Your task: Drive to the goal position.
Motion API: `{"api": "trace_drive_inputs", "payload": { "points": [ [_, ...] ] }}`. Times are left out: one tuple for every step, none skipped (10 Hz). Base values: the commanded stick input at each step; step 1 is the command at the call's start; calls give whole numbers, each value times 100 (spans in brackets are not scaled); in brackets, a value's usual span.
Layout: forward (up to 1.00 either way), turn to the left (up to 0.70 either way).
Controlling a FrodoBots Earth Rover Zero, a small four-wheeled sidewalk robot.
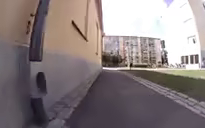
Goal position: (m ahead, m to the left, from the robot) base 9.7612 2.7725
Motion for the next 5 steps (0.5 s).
{"api": "trace_drive_inputs", "payload": {
  "points": [
    [85,0],
    [85,0],
    [85,0],
    [85,0],
    [85,-23]
  ]
}}
